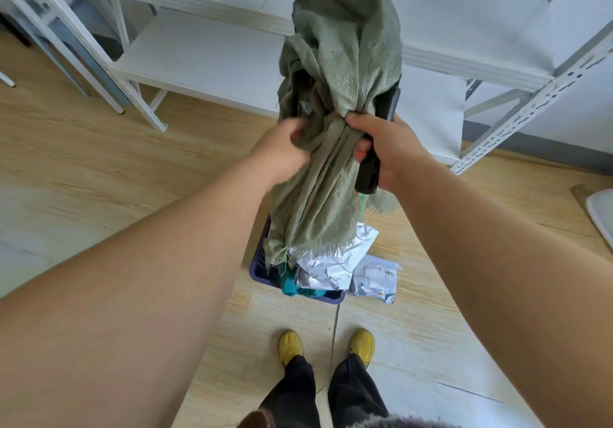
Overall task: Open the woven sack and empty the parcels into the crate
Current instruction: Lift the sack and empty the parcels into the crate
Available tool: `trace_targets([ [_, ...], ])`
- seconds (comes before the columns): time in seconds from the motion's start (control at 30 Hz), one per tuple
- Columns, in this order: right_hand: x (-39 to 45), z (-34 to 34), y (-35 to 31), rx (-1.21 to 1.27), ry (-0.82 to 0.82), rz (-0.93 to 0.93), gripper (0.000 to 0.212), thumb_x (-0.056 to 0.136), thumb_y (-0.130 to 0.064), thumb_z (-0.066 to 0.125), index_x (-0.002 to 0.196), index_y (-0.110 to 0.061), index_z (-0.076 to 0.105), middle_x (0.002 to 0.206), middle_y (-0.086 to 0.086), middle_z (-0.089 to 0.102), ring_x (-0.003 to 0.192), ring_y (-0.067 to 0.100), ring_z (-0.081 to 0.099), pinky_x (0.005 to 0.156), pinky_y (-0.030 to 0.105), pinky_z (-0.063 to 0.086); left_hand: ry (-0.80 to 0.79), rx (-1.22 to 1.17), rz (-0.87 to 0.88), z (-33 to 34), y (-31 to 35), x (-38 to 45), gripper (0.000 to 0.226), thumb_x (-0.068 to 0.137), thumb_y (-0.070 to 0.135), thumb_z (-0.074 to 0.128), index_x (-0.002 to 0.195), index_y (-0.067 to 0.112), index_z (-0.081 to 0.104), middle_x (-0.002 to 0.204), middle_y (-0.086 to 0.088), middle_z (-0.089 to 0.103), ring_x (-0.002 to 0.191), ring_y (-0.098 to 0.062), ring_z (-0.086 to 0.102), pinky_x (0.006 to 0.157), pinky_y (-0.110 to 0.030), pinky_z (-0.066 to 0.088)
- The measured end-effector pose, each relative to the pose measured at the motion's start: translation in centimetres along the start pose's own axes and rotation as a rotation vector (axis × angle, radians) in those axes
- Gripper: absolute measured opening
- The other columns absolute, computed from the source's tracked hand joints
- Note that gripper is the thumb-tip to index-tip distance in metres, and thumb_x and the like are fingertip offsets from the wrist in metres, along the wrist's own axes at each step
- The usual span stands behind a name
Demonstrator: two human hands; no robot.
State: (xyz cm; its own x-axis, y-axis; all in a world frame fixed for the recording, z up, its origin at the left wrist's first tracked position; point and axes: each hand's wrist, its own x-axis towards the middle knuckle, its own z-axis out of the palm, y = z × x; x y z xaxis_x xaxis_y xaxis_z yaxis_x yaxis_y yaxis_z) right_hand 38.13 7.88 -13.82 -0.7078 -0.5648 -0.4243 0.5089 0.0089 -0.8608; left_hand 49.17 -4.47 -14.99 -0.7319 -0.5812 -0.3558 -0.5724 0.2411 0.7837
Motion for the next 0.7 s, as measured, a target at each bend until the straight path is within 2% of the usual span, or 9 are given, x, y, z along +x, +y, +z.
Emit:
trace_targets([
  [0.07, -0.1, 0.7, -0.8, 0.016, -0.087, -0.014, 0.015, 0.086, -0.001, 0.065, 0.088, -0.011, 0.053, 0.060, 0.003, 0.043, 0.039, 0.009, 0.036, 0.039, 0.022, 0.033, -0.094, 0.160, -0.014, 1.0, -1.4, 0.0, 0.077, 0.078, 0.020, 0.070, 0.146, 0.029, 0.034, 0.138, -0.001, 0.052, 0.119, -0.023, 0.054, 0.102, -0.041, 0.046],
  [0.1, -0.2, 1.2, -1.0, 0.020, -0.124, -0.015, 0.015, 0.086, -0.001, 0.064, 0.087, -0.011, 0.053, 0.058, 0.002, 0.042, 0.039, 0.009, 0.036, 0.039, 0.022, 0.033, -0.083, 0.186, 0.001, 1.4, -1.6, 0.2, 0.078, 0.075, 0.025, 0.072, 0.144, 0.027, 0.036, 0.136, -0.003, 0.054, 0.120, -0.024, 0.054, 0.102, -0.039, 0.046],
  [0.2, -0.3, 1.9, -1.4, 0.058, -0.189, 0.004, 0.014, 0.087, -0.003, 0.063, 0.087, -0.011, 0.051, 0.053, 0.000, 0.042, 0.039, 0.008, 0.035, 0.038, 0.021, 0.032, 0.158, 0.251, 0.032, 1.8, -0.6, 0.5, 0.048, 0.082, 0.026, 0.066, 0.128, 0.018, 0.057, 0.121, -0.009, 0.064, 0.112, -0.030, 0.059, 0.092, -0.034, 0.049],
  [0.3, -0.1, 2.5, -2.3, 0.165, -0.240, -0.012, 0.010, 0.090, -0.006, 0.061, 0.091, -0.010, 0.051, 0.057, -0.001, 0.043, 0.038, 0.006, 0.036, 0.038, 0.019, 0.033, 0.409, 0.146, 0.078, 0.7, 0.6, 1.0, 0.030, 0.087, 0.017, 0.060, 0.116, 0.014, 0.063, 0.113, -0.010, 0.067, 0.106, -0.032, 0.061, 0.087, -0.032, 0.049],
  [0.4, 0.2, 3.0, -3.4, 0.189, -0.202, -0.050, 0.012, 0.089, -0.007, 0.062, 0.094, -0.010, 0.051, 0.058, -0.001, 0.045, 0.038, 0.006, 0.036, 0.037, 0.020, 0.033, 0.377, 0.122, 0.173, -0.2, 1.6, 0.9, 0.030, 0.086, 0.014, 0.057, 0.115, 0.013, 0.063, 0.110, -0.009, 0.068, 0.102, -0.030, 0.063, 0.089, -0.036, 0.052],
  [0.5, 0.3, 3.5, -4.3, 0.230, -0.213, -0.076, 0.012, 0.089, -0.008, 0.063, 0.093, -0.010, 0.051, 0.059, 0.000, 0.043, 0.039, 0.006, 0.035, 0.038, 0.021, 0.033, 0.469, 0.016, 0.197, -0.7, 2.6, 1.4, 0.034, 0.083, 0.008, 0.054, 0.116, 0.013, 0.060, 0.107, 0.000, 0.065, 0.098, -0.017, 0.059, 0.087, -0.025, 0.048],
  [0.53, 0.3, 3.5, -4.5, 0.218, -0.201, -0.082, 0.013, 0.089, -0.008, 0.063, 0.094, -0.010, 0.052, 0.060, 0.000, 0.043, 0.039, 0.007, 0.035, 0.038, 0.021, 0.033, 0.431, -0.008, 0.194, -0.7, 2.6, 1.5, 0.037, 0.080, 0.010, 0.054, 0.116, 0.014, 0.060, 0.106, 0.002, 0.064, 0.096, -0.017, 0.060, 0.087, -0.025, 0.049],
  [0.6, -0.1, 3.4, -4.5, 0.171, -0.172, -0.085, 0.014, 0.089, -0.007, 0.063, 0.098, -0.008, 0.052, 0.061, 0.001, 0.044, 0.039, 0.007, 0.035, 0.038, 0.021, 0.034, 0.330, -0.041, 0.184, -0.4, 2.5, 1.3, 0.039, 0.075, 0.014, 0.055, 0.113, 0.018, 0.061, 0.105, -0.002, 0.067, 0.096, -0.025, 0.065, 0.085, -0.039, 0.056],
  [0.7, -0.4, 3.3, -4.6, 0.173, -0.203, -0.086, 0.015, 0.090, -0.007, 0.062, 0.100, -0.008, 0.051, 0.064, 0.001, 0.044, 0.041, 0.007, 0.036, 0.039, 0.020, 0.034, 0.458, -0.156, 0.203, 0.0, 2.1, 0.8, 0.036, 0.078, 0.005, 0.052, 0.109, 0.020, 0.061, 0.101, 0.001, 0.067, 0.096, -0.021, 0.065, 0.082, -0.040, 0.057],
])
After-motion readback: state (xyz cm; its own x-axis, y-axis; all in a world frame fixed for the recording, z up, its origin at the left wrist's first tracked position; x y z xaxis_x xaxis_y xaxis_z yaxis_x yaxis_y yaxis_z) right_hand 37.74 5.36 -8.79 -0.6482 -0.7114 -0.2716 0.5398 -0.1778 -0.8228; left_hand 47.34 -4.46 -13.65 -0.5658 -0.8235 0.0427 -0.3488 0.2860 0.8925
